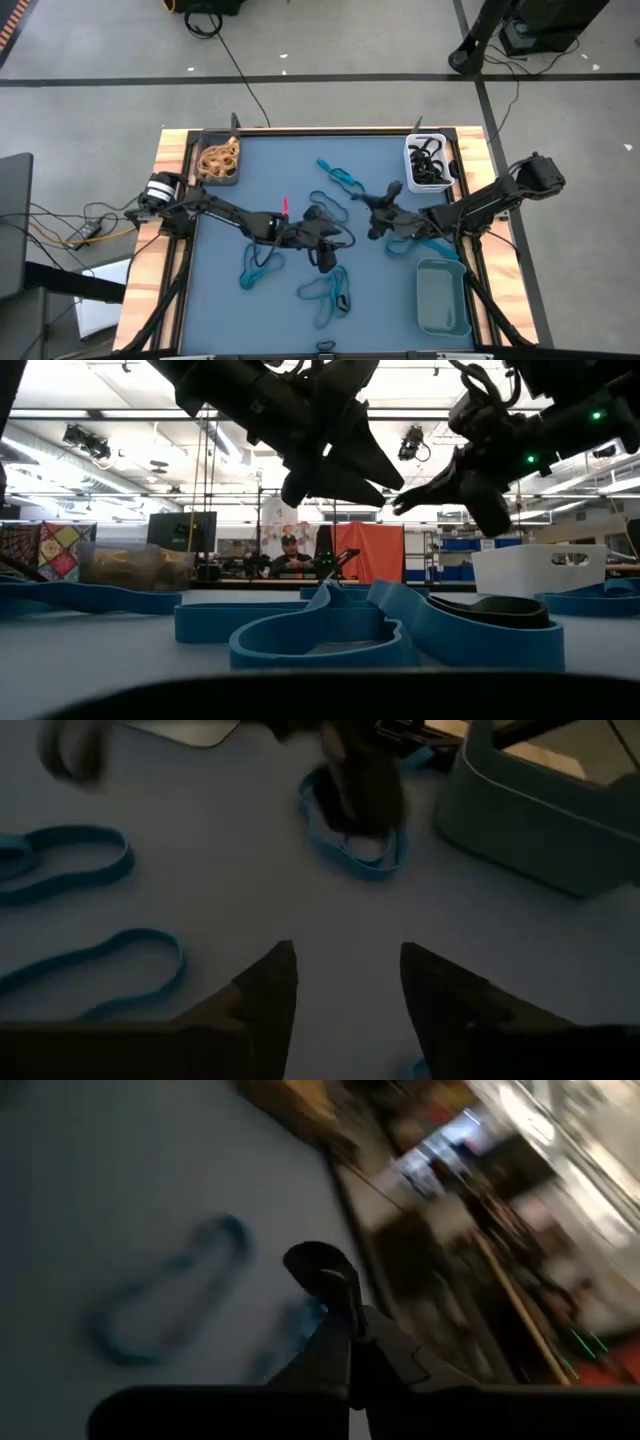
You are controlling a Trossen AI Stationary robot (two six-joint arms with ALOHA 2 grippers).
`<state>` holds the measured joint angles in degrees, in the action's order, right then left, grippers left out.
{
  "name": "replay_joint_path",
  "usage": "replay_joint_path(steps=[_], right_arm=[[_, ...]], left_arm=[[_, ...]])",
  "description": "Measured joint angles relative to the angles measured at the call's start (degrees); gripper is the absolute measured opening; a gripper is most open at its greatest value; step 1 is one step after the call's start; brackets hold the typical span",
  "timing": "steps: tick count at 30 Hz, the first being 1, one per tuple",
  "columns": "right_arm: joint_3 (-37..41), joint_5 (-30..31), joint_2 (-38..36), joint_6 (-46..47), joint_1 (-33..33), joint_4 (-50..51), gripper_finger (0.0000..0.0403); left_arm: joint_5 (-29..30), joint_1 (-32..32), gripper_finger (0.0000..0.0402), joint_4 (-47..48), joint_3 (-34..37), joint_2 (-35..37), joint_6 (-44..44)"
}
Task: Sort rubber bands into baskets
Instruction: Put the black rubber band into the white bin
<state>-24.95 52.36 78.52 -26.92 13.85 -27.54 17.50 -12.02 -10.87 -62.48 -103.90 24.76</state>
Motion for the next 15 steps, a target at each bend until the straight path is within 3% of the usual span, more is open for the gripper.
replay_joint_path(steps=[7, 15], right_arm=[[0.0, 16.06, -8.17, 11.63, -2.79, 13.39, 0.0017], [0.0, 20.04, -20.69, 14.78, -11.39, 26.8, 0.0017]], left_arm=[[1.43, -3.24, 0.0182, 0.0, 0.0, 0.0, -3.55], [2.13, -4.86, 0.0181, 0.07, 0.0, 0.0, -3.25]])
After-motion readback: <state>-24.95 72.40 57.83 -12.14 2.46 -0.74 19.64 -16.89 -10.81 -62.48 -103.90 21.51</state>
